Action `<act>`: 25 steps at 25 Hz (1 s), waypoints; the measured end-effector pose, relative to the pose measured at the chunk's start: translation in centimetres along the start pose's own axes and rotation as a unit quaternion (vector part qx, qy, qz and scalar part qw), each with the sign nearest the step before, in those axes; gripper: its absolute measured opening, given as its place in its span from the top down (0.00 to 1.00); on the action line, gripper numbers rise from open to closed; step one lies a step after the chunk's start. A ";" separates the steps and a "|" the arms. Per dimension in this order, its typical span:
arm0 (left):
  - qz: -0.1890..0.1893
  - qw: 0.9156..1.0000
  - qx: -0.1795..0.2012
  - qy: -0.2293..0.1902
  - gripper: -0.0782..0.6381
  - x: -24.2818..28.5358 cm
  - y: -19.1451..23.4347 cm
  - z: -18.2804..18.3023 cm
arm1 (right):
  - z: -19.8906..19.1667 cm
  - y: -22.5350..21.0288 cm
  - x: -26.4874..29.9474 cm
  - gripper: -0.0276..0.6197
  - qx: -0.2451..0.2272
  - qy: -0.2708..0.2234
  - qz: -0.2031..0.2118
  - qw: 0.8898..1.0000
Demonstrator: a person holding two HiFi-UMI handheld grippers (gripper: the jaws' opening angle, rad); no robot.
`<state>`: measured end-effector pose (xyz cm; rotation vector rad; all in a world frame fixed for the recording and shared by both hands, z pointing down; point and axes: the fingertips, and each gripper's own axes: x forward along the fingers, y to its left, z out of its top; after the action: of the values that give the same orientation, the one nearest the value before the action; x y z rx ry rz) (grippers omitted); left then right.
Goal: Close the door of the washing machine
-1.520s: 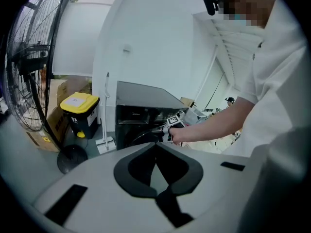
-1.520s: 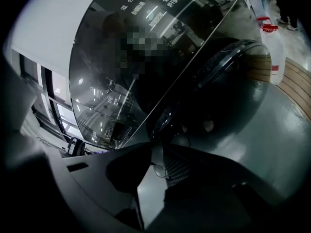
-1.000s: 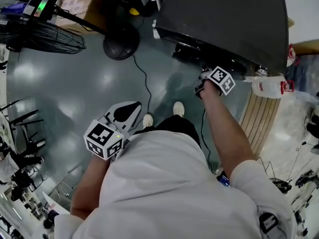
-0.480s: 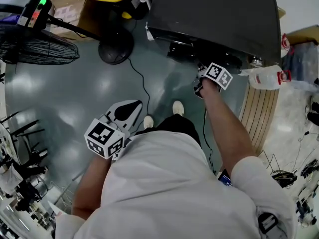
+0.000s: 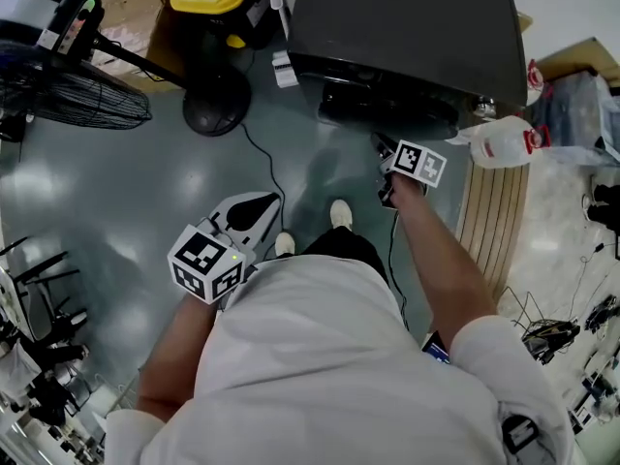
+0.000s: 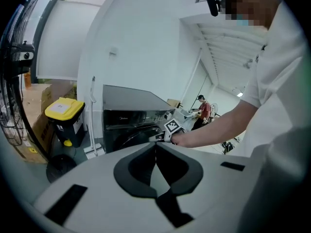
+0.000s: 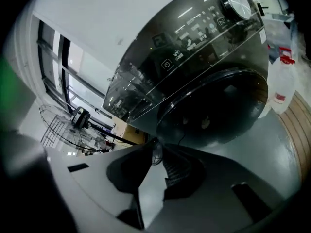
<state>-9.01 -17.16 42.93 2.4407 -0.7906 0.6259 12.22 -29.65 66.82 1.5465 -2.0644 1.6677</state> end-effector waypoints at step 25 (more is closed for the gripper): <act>-0.098 0.994 0.011 -0.042 0.87 -10.4 -1.5 -5.7 | -18.3 17.5 -16.4 0.88 -0.217 0.045 0.024 0.975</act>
<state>-17.18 -8.58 41.10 2.5384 -0.5688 0.4630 -1.39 -6.84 52.45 1.2639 -2.2377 1.1609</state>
